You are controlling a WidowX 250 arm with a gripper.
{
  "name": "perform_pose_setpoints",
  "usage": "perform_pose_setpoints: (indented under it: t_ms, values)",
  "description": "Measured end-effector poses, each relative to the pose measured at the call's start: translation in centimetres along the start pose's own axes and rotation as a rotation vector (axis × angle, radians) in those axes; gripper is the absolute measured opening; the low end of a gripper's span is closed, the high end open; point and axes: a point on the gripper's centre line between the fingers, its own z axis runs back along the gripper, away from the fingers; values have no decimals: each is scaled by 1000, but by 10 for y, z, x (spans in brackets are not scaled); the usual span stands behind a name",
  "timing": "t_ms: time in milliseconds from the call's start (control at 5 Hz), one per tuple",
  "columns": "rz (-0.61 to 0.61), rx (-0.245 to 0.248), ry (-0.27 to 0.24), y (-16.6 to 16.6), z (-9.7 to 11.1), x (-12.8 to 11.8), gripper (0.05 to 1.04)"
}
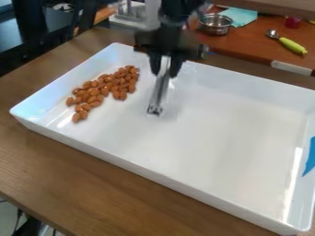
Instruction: Sweep into pile
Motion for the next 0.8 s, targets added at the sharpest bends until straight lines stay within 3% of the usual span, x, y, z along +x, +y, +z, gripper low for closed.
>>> perform_pose_setpoints:
  t_ms: [200, 400, 600, 800]
  values:
    - [-13, 26, -23, 17, -14, 0, 337]
    - [-20, 47, 31, 44, -21, -1, 337]
    - [-22, 88, 45, 67, -7, 18, 337]
    - [-61, 147, 49, 78, -11, 22, 337]
